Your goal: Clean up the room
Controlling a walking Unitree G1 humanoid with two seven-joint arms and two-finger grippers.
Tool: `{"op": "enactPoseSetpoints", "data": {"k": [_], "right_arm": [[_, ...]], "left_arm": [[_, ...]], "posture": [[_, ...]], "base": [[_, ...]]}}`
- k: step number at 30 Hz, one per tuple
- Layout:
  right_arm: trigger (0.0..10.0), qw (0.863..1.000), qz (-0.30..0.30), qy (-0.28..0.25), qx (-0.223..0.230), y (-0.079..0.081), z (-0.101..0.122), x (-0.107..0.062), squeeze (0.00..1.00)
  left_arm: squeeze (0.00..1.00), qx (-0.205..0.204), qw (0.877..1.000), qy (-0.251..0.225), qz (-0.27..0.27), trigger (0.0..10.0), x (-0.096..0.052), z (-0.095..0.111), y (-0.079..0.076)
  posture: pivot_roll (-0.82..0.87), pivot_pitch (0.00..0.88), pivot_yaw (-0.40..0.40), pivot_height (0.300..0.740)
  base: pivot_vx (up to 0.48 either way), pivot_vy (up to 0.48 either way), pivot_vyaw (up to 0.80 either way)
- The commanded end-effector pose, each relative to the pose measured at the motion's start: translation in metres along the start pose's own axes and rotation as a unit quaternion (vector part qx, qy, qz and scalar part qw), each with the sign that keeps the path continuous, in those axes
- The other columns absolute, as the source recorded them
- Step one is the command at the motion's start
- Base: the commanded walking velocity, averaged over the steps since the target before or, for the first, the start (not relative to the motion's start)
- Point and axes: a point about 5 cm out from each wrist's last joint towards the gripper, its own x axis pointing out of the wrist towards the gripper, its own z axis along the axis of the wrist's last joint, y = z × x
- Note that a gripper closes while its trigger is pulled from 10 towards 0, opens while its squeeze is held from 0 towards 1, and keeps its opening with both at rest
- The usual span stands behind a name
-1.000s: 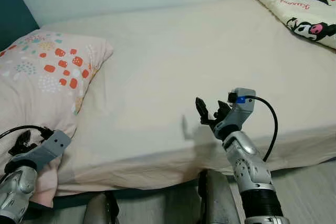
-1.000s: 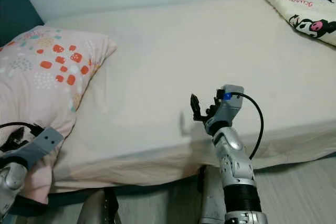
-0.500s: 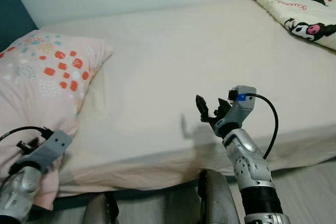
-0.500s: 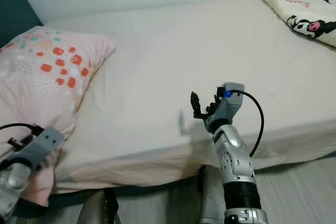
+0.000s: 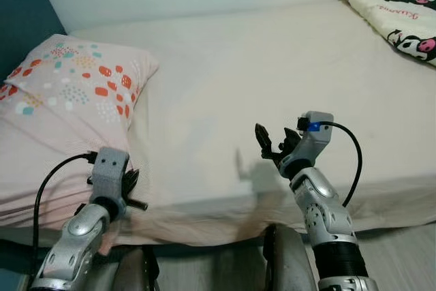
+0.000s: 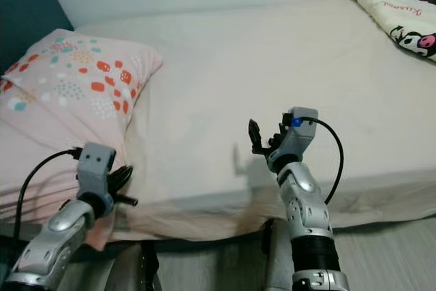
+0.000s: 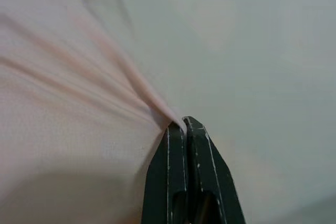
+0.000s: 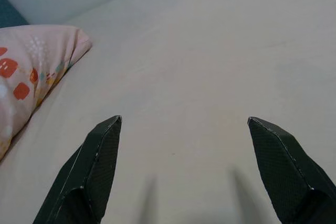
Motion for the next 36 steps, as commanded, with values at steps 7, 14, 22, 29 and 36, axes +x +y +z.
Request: {"op": "enactPoseSetpoints", "data": {"k": [7,14,22,29,36], "right_arm": [[10.0,1.000,0.003,0.002,0.006,0.002,-0.003,0.000,0.00],[10.0,1.000,0.001,0.003,0.008,0.002,-0.006,0.000,0.00],[10.0,1.000,0.002,0.006,0.008,0.001,-0.007,-0.001,0.00],[10.0,1.000,0.003,0.007,0.006,0.001,-0.007,0.000,0.00],[10.0,1.000,0.004,0.008,0.004,0.000,-0.006,0.001,0.00]], "left_arm": [[0.00,-0.063,0.996,-0.059,0.025,0.0,0.006,0.033,0.006],[0.00,-0.033,0.995,-0.044,0.080,3.6,0.003,0.035,0.019],[0.00,0.025,0.987,0.043,0.154,10.0,-0.008,0.007,0.044],[1.00,0.158,0.978,0.077,0.112,10.0,-0.014,0.023,0.068],[1.00,0.411,0.893,0.164,-0.079,10.0,-0.037,0.047,0.083]], "posture": [[-0.02,0.134,0.046,0.471],[-0.01,0.136,0.051,0.471],[-0.02,0.134,0.046,0.471],[-0.02,0.132,0.038,0.471],[-0.02,0.131,0.030,0.471]], "base": [[0.000,0.000,0.00],[0.000,0.000,0.00],[0.000,0.000,0.00],[0.000,0.000,0.00],[0.000,0.000,0.00]]}}
